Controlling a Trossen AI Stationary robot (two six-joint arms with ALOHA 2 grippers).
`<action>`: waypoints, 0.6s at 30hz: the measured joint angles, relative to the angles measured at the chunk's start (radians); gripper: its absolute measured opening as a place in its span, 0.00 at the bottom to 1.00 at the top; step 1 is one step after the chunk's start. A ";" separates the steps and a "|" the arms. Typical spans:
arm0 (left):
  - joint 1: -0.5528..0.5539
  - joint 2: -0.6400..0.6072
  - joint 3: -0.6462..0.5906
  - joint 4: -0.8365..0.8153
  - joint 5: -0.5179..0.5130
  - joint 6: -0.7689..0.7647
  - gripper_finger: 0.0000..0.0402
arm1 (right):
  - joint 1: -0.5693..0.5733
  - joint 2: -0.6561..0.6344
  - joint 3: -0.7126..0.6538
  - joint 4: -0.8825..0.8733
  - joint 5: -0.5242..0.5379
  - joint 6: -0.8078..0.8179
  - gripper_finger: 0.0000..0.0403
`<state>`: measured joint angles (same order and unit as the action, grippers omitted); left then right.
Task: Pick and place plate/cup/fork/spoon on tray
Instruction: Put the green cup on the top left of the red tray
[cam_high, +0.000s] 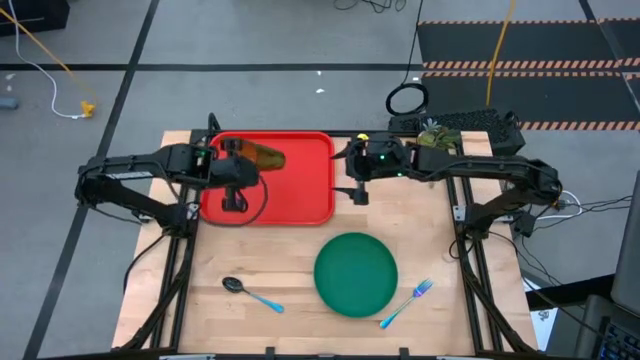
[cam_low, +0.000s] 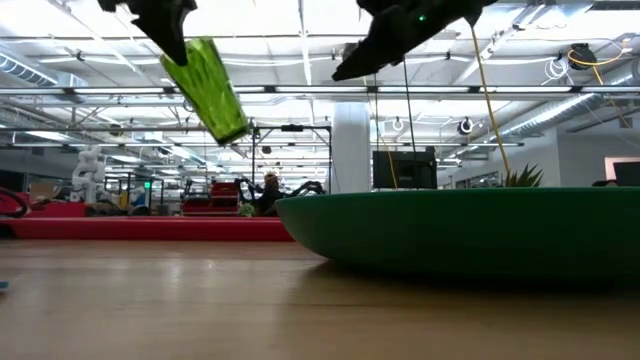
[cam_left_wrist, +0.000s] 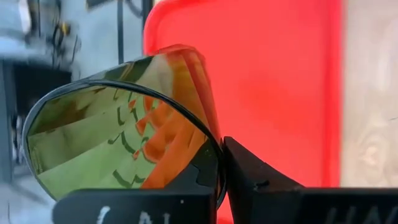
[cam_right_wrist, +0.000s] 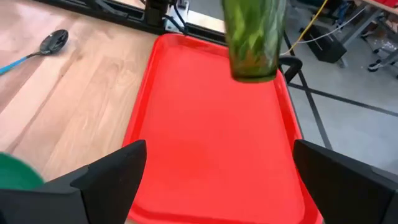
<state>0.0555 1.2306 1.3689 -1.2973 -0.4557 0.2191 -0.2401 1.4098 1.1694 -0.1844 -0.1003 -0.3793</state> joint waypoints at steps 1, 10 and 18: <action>0.024 0.001 0.002 -0.011 -0.001 0.000 0.04 | 0.000 -0.008 0.000 -0.007 0.000 -0.001 0.98; 0.289 0.049 0.178 -0.081 0.025 0.028 0.03 | -0.015 -0.046 -0.001 -0.089 0.002 -0.094 0.98; 0.523 0.106 0.204 -0.152 0.123 -0.006 0.02 | -0.055 -0.045 -0.001 -0.101 0.004 -0.112 0.98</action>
<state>0.5782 1.3364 1.5726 -1.4492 -0.3327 0.2128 -0.2947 1.3647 1.1687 -0.2852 -0.0966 -0.4911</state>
